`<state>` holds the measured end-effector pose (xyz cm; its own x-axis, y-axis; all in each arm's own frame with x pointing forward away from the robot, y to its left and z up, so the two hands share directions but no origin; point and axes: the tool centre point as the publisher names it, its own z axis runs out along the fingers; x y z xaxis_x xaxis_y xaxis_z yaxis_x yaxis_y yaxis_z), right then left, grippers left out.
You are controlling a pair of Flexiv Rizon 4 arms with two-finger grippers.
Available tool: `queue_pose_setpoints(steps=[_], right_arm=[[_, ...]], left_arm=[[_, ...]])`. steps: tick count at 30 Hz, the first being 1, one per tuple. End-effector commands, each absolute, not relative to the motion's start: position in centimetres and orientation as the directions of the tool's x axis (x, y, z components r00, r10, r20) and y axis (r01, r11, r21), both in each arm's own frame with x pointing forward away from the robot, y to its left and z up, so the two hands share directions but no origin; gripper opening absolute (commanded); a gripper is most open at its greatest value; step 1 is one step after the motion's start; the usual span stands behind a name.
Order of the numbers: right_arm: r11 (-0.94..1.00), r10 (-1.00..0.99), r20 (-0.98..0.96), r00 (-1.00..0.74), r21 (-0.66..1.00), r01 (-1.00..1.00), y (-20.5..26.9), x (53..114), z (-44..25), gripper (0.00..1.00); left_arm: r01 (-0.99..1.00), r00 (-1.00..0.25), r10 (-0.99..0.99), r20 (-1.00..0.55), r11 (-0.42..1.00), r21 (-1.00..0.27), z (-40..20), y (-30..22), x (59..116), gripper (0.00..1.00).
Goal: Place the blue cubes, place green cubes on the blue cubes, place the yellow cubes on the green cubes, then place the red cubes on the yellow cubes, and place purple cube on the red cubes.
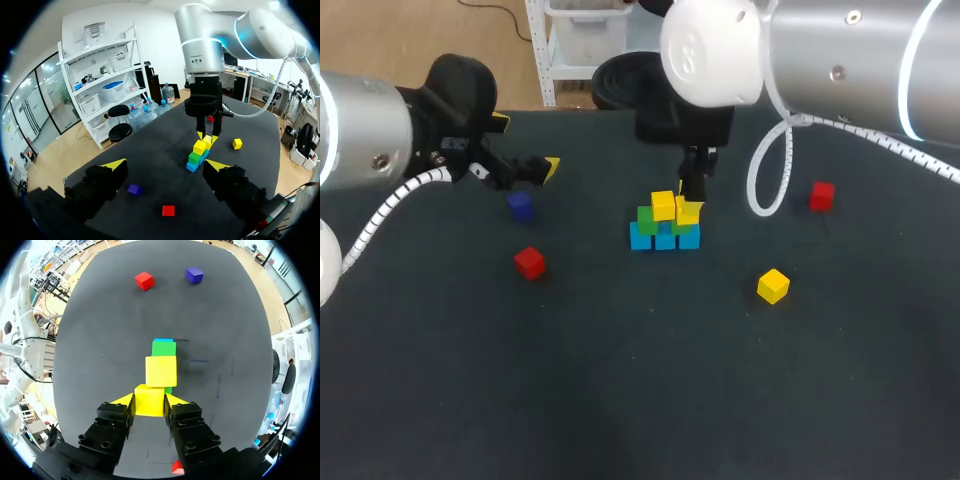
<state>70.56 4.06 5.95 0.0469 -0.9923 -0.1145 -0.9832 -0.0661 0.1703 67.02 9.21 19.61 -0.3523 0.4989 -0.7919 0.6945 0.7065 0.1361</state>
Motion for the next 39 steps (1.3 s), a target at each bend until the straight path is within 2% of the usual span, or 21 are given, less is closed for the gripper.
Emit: queue_pose_setpoints(steps=[1,24,39], right_arm=[[-0.061,-0.992,-0.117,0.042,0.163,-0.985,4.04,70.47,5.83,0.31],[-0.04,-0.993,-0.12,0.021,0.154,-0.987,4.07,71.24,6.36,0.26],[-0.044,-0.992,-0.121,0.024,0.165,-0.985,4.26,71.17,6.12,0.3]], left_arm=[[0.697,-0.35,0.498,-0.794,0.704,0.134,19.55,9.34,67.06,1.0],[0.697,-0.35,0.498,-0.794,0.704,0.134,19.55,9.34,67.06,1.0],[0.697,-0.35,0.498,-0.794,0.704,0.134,19.55,9.34,67.06,1.0]])
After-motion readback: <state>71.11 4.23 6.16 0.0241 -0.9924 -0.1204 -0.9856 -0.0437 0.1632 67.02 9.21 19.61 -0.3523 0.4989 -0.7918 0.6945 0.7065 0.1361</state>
